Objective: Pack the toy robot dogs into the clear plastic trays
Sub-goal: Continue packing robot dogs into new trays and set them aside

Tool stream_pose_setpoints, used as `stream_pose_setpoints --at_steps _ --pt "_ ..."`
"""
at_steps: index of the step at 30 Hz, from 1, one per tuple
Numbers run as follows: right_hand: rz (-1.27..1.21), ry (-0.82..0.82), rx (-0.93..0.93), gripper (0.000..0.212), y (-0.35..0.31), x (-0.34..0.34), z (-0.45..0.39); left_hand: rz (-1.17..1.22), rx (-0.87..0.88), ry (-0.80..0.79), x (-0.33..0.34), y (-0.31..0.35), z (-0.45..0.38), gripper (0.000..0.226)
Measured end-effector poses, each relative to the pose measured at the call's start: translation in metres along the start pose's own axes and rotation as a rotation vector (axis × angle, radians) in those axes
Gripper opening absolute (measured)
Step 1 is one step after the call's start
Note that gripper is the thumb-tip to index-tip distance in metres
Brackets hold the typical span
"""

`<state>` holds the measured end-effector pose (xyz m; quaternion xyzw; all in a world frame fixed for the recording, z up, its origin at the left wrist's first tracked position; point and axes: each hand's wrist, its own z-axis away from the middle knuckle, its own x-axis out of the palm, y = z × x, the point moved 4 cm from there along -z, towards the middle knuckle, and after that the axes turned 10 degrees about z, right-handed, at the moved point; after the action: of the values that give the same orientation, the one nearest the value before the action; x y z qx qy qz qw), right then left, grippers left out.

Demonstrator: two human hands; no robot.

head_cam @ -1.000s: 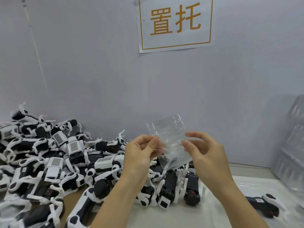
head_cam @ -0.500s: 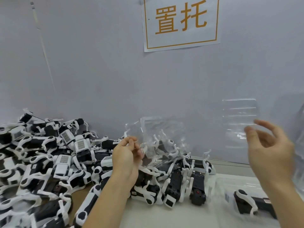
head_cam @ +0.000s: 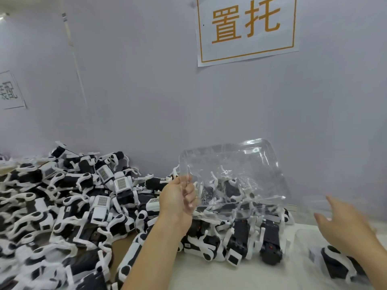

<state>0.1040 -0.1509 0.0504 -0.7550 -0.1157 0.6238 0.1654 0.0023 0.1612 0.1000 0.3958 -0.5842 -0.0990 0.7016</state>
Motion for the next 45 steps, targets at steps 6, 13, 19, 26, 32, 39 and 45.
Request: stream_pose_setpoints --at_steps 6,13,19,26,32,39,45 --pt "-0.647 0.057 -0.249 0.028 -0.039 -0.031 0.025 -0.045 -0.02 -0.018 0.0 -0.002 -0.001 0.033" --pt "-0.749 -0.227 -0.546 0.089 -0.089 -0.033 0.051 -0.189 0.075 -0.113 0.005 -0.003 0.002 0.029" --pt "-0.87 -0.106 -0.464 0.073 -0.087 -0.039 0.05 -0.442 0.198 -0.16 0.007 0.001 0.002 0.025" --pt "-0.985 -0.037 -0.111 0.057 -0.033 -0.061 0.02 -1.274 0.318 -0.306 0.002 0.009 0.0 0.016" --pt "-0.855 -0.285 -0.057 0.037 0.0 -0.068 0.021 -1.876 0.026 -0.417 -0.021 -0.012 0.001 0.052" --pt "-0.488 -0.641 -0.279 0.07 -0.026 -0.056 0.051 -1.783 0.31 -0.342 -0.026 -0.021 -0.011 0.012" --pt "-0.114 -0.745 -0.434 0.08 -0.073 -0.051 0.086 -1.712 0.329 -0.294 -0.032 -0.019 -0.019 0.01"
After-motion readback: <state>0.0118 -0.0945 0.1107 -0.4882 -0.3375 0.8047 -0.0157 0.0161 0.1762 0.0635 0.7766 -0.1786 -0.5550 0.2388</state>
